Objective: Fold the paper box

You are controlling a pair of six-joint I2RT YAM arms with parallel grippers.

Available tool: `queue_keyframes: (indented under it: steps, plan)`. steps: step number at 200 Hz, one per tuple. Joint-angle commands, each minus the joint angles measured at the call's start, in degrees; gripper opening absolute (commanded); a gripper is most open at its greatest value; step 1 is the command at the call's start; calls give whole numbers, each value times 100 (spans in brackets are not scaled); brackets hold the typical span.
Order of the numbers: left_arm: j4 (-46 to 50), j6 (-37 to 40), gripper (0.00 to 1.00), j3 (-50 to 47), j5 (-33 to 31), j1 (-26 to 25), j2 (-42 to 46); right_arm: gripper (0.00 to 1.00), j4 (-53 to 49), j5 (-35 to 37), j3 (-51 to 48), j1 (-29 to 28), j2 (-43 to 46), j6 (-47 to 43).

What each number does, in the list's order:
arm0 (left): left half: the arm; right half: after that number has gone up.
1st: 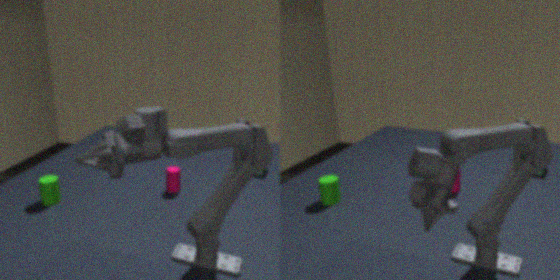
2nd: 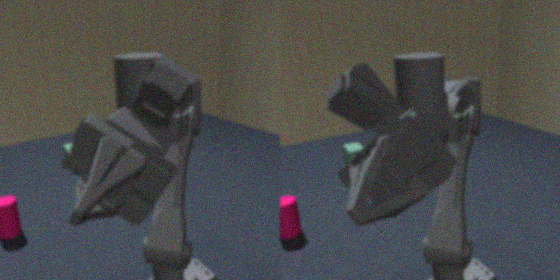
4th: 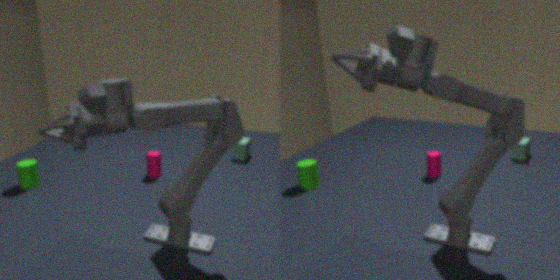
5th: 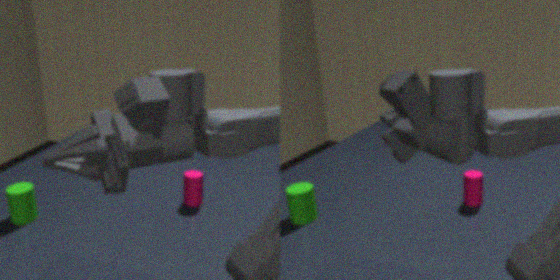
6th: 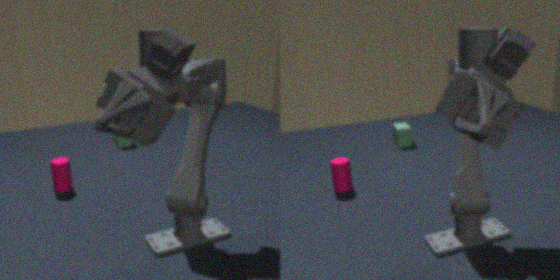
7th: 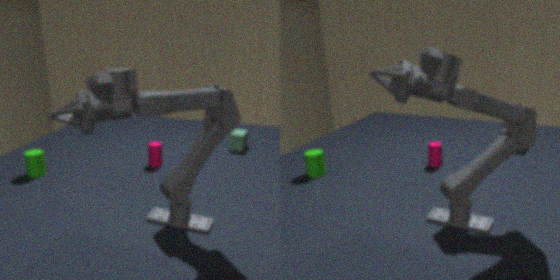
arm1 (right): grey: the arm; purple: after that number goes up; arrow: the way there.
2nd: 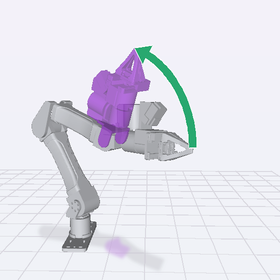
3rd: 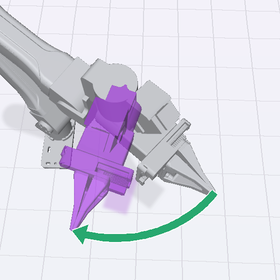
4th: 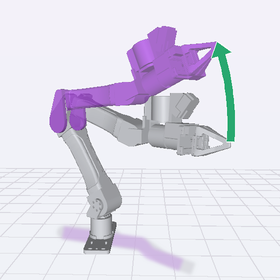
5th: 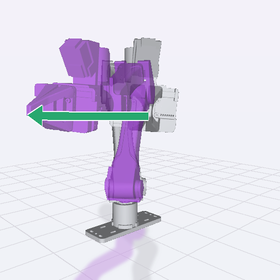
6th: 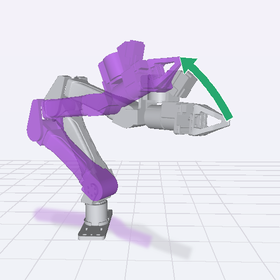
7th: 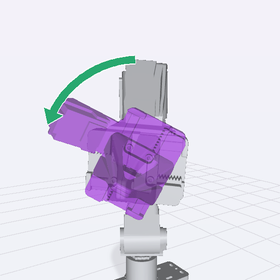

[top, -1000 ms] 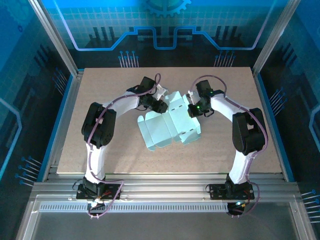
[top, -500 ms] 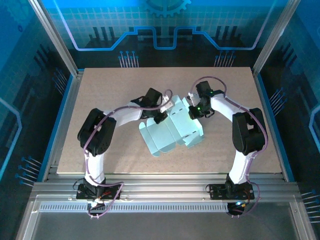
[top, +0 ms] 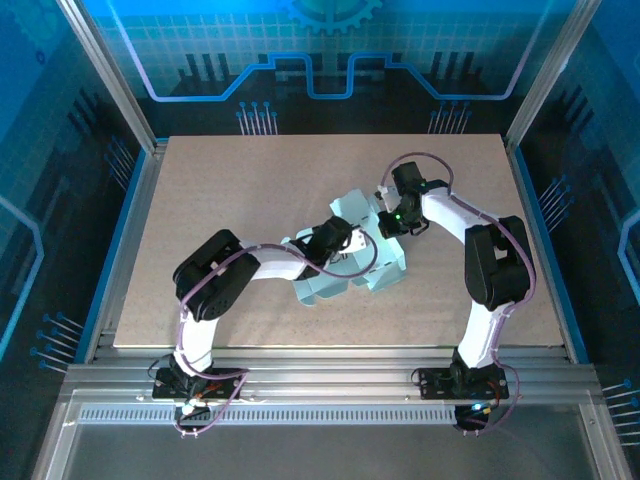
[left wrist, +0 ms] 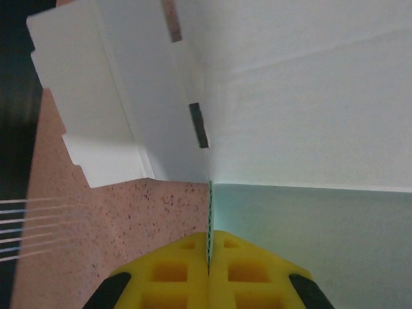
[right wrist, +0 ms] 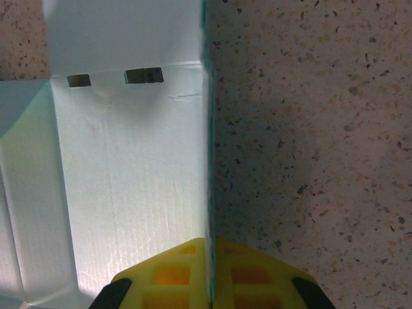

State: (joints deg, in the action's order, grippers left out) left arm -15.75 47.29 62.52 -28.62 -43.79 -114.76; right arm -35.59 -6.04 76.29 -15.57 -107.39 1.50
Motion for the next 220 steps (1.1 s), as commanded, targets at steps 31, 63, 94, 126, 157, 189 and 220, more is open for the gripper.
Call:
queue_keyframes:
  steps: [31,63,94,126,157,189,220]
  plan:
    - [368,-851,4,127,1016,120,270,0,256,-215,116,4,-49,78]
    - [1319,-2133,10,408,3253,722,697,0,305,-237,44,19,-9,36]
    - [799,-1505,11,182,2242,522,646,0,346,-278,18,19,16,50]
    - [285,-972,8,-10,1529,260,547,0,380,-351,39,19,15,72]
    - [-201,-676,8,-112,765,136,418,0,369,-363,63,19,-5,83]
    - [579,-1731,35,41,2183,480,707,0,312,-259,68,8,22,-6]
    - [652,-2782,77,38,3651,954,1074,0,250,-110,33,-14,75,-246]
